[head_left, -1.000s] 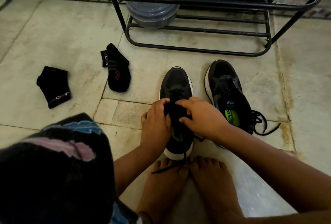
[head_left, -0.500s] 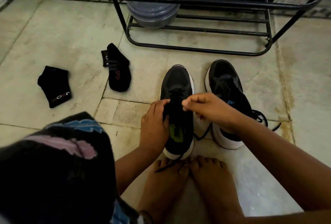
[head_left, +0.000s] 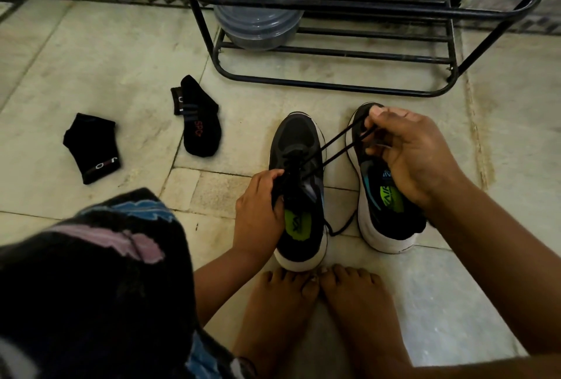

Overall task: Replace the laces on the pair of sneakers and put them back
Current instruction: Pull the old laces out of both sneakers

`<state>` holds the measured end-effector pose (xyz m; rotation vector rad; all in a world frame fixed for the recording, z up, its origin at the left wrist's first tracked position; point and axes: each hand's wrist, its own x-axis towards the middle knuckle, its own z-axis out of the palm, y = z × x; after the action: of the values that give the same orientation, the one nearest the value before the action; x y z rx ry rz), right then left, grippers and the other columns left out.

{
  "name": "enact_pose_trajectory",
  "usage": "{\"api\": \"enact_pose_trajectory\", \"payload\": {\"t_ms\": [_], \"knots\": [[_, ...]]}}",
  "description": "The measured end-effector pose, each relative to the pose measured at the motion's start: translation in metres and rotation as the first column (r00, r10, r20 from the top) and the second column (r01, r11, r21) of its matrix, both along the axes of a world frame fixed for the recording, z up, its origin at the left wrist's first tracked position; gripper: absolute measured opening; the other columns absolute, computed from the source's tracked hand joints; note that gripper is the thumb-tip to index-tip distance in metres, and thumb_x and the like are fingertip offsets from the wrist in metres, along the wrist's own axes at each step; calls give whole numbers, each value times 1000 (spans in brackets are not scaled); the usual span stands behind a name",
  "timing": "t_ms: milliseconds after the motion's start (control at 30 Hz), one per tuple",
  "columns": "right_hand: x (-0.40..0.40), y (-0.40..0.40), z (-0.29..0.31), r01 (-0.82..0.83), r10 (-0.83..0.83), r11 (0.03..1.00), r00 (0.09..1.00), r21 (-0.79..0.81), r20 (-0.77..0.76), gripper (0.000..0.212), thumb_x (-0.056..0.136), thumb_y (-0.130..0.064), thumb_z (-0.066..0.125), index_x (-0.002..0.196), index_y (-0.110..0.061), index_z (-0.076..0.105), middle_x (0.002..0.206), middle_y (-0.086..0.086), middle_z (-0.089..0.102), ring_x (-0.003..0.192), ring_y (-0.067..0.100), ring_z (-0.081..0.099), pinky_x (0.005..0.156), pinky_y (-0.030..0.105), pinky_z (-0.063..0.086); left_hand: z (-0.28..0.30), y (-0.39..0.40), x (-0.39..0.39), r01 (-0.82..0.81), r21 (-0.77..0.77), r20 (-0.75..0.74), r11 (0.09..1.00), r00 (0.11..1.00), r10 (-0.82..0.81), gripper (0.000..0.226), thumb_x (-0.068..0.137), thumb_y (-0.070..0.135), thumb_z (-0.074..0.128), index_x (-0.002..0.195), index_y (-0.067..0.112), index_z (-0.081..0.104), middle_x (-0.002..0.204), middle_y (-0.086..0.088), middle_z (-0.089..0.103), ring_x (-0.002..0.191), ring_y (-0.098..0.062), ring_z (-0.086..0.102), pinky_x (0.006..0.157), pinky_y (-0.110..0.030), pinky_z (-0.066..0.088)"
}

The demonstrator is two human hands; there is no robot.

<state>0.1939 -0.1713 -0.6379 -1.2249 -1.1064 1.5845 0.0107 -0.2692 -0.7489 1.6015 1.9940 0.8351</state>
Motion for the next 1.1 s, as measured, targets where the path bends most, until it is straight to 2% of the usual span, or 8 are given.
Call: {"api": "enact_pose_trajectory", "payload": {"t_ms": [200,267,367,567,633,767,933,1100], "knots": [[-2,-3,7,188,-227,973,875,-132,-428,27,101,-22,34,79,-14,49,73,1,54,79,24,65,71,33,49,-1,1,-1,13,5,-4,1000,1000,-13,42,88,3,52,128,14,50,126,-4,52,117,-18,51,98,-37,44],[-2,-4,10,211,-230,973,923,-93,-309,28,102,-22,33,80,-14,47,69,1,54,64,17,60,58,28,46,-1,1,-1,12,0,1,1000,1000,-12,42,88,3,51,129,13,49,127,-4,52,117,-19,50,99,-34,42],[-3,-8,2,82,-83,997,977,14,196,30,101,-26,37,79,-13,52,63,3,50,54,12,48,49,22,38,1,1,0,15,-8,6,1000,1000,-15,41,89,3,52,129,13,50,127,-5,52,117,-19,51,99,-31,40],[-7,-22,-34,-434,143,899,423,61,895,26,92,-39,53,104,-18,63,103,2,62,95,19,58,82,39,50,2,6,-1,77,-29,-60,997,995,-79,44,87,10,58,130,16,52,125,-4,52,113,-21,54,95,-44,47],[-12,-33,-37,-492,37,861,313,129,949,40,90,-38,55,124,-18,55,126,3,50,114,23,48,95,40,44,3,8,-1,112,-36,-93,993,989,-115,45,86,13,61,130,16,52,124,-4,53,112,-21,54,93,-46,47],[-17,-51,-31,-644,91,705,496,296,864,29,90,-30,55,116,-19,58,116,-1,51,100,13,53,85,28,48,4,9,-2,124,-44,-57,991,990,-127,40,84,15,57,124,14,53,127,-3,51,114,-20,52,94,-47,46],[-29,-69,-37,-927,372,349,6,-134,928,42,96,-46,39,130,-24,49,125,-3,54,110,16,52,84,27,43,11,12,-1,84,-15,112,996,990,-82,37,74,40,44,104,19,53,124,10,37,120,-5,40,102,-31,36],[-30,-74,-41,-964,236,256,-4,-66,972,45,97,-48,36,130,-20,50,123,0,56,110,17,40,81,28,33,17,23,12,-15,-114,128,993,991,30,19,91,39,45,95,21,51,126,0,32,111,-11,43,98,-28,39]]}}
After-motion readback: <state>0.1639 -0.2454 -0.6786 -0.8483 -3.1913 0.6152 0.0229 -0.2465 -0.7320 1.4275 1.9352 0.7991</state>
